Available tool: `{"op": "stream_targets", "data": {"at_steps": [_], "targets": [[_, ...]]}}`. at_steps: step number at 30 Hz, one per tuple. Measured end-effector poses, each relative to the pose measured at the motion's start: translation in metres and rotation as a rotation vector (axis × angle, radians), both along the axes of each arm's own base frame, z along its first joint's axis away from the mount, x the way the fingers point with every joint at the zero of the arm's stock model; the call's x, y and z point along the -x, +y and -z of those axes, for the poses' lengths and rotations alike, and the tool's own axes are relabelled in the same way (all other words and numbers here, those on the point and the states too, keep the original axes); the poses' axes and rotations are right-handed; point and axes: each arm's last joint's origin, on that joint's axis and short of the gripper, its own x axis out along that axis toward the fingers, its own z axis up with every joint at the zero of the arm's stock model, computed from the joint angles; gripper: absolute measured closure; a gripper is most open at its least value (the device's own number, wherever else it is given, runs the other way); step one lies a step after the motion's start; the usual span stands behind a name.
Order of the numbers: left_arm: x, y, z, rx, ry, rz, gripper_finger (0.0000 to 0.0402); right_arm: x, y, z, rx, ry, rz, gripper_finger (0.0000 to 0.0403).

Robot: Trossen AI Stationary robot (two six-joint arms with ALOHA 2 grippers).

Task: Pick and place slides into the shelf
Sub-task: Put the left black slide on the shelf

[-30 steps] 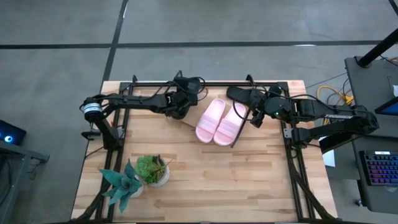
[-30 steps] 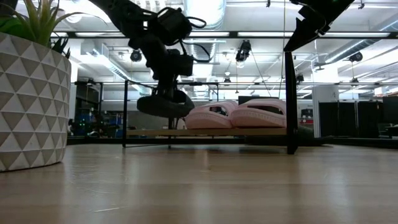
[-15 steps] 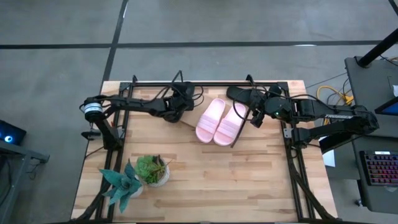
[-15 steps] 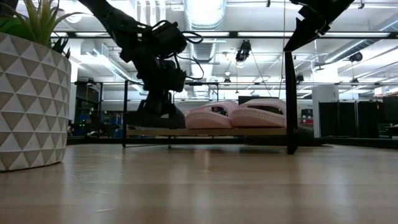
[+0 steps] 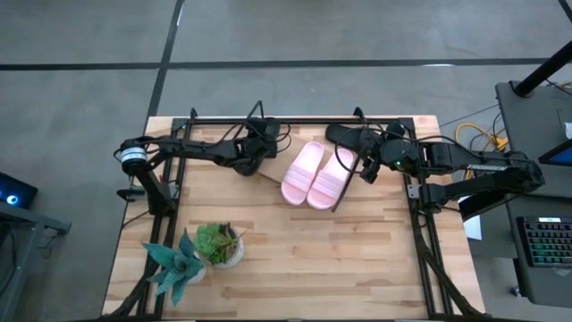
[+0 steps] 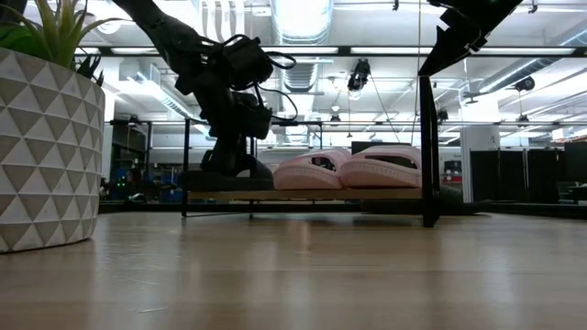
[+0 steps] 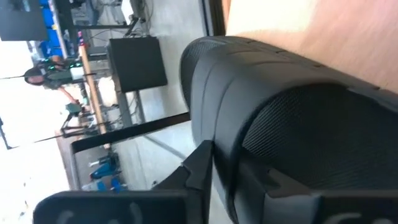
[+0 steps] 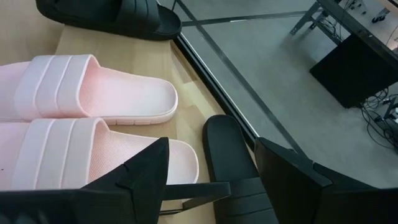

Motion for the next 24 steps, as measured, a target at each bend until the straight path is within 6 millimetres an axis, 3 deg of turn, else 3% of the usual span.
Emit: {"op": "stream_targets", "data": {"at_steps": [9,17,24], "targets": [[0.002,0.003,-0.003,0.021,-0.019,0.01,0.0279,0.0,0.0,0.0,0.0,0.0,0.0,0.0175],[0.003,-0.003,-0.027,0.14,-0.138,0.054,0.0187,0.0,0.0,0.0,0.0,0.001,0.0,0.0175],[0.012,-0.01,-0.043,0.148,-0.19,0.045,0.0138,0.0,0.0,0.0,0.0,0.0,0.0,0.0175]]}}
